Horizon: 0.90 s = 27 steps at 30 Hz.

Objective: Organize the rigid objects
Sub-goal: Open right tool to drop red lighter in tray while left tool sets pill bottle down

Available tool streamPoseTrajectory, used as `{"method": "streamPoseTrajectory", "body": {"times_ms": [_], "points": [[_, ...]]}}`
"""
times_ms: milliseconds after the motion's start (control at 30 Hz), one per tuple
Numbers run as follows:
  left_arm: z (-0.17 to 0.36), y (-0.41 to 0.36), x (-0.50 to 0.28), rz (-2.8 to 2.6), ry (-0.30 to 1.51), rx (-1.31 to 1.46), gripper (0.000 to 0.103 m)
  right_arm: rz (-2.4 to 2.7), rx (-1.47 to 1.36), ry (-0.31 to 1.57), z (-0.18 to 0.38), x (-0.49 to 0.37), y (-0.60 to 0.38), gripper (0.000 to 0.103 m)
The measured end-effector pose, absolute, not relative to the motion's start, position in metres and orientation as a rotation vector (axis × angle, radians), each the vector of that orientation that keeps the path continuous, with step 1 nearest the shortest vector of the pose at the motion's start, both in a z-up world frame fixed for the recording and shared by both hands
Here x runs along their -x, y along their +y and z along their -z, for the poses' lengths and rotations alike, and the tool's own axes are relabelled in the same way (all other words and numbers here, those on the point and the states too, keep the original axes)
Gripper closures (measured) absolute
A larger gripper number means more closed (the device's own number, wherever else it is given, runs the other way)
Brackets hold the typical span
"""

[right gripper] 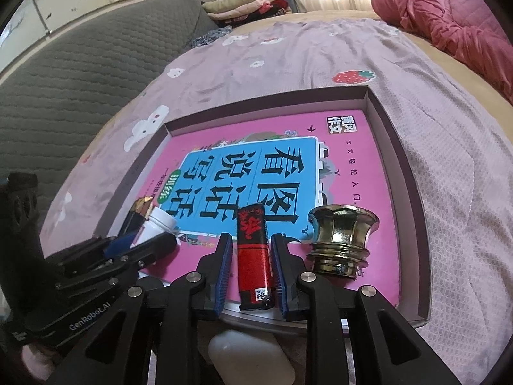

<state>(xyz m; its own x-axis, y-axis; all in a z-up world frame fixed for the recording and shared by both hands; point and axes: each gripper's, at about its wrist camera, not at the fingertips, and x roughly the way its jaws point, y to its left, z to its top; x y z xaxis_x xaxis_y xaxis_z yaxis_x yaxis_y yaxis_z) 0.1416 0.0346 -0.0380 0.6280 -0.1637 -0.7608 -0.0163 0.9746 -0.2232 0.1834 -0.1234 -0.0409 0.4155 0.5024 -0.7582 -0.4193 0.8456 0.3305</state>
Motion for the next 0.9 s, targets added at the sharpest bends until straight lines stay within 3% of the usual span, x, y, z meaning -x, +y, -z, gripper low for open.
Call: {"method": "streamPoseTrajectory", "body": {"times_ms": [667,900], "points": [[0.037,0.033,-0.139,0.104,0.914,0.216,0.076,-0.585,-0.145,0.94,0.031,-0.181,-0.132,0.075],[0.036,0.032,-0.138,0.096,0.914,0.21,0.076,-0.581,-0.152,0.93,0.03,-0.181,-0.134,0.069]]}}
